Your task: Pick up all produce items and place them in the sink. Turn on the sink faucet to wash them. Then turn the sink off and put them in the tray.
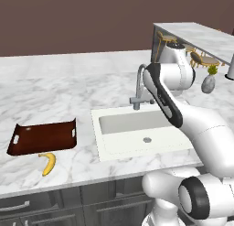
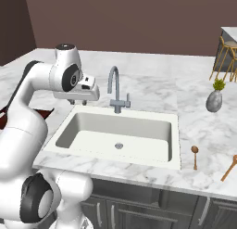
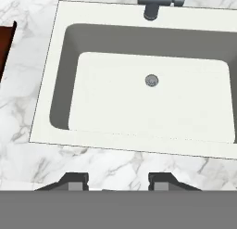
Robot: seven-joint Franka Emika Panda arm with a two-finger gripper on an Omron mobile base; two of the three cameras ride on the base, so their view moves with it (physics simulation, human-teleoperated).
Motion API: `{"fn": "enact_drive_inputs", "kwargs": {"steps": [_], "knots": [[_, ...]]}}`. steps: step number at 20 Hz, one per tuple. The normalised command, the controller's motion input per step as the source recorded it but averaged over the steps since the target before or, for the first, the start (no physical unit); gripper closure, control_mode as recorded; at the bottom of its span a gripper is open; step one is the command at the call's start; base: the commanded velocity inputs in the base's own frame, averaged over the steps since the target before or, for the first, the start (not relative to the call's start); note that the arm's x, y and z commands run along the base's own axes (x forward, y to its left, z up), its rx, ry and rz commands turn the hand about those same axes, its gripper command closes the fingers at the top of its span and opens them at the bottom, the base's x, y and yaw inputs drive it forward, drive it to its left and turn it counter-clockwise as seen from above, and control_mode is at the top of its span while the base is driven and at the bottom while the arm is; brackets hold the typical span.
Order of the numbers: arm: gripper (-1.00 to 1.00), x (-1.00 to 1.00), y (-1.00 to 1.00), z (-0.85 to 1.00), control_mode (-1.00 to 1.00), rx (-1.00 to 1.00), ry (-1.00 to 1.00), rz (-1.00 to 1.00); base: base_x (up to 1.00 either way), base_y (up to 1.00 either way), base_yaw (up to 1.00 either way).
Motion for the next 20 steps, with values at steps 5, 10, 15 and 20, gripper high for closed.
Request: {"fn": "enact_drive_inputs", "kwargs": {"steps": [5,10,15,20], "knots": [[-1.00,-0.07,0.03,-0.01,-1.00,0.00,0.00,0.00,0.00,0.00,0.00],[-1.00,-0.08,0.32,-0.07,-1.00,-0.02,0.00,0.00,0.00,0.00,0.00],[-1.00,-0.03,0.65,-0.11,-1.00,-0.07,0.02,0.00,0.00,0.00,0.00],[-1.00,0.00,0.73,-0.21,-1.00,-0.09,0.10,0.00,0.00,0.00,0.00]]}}
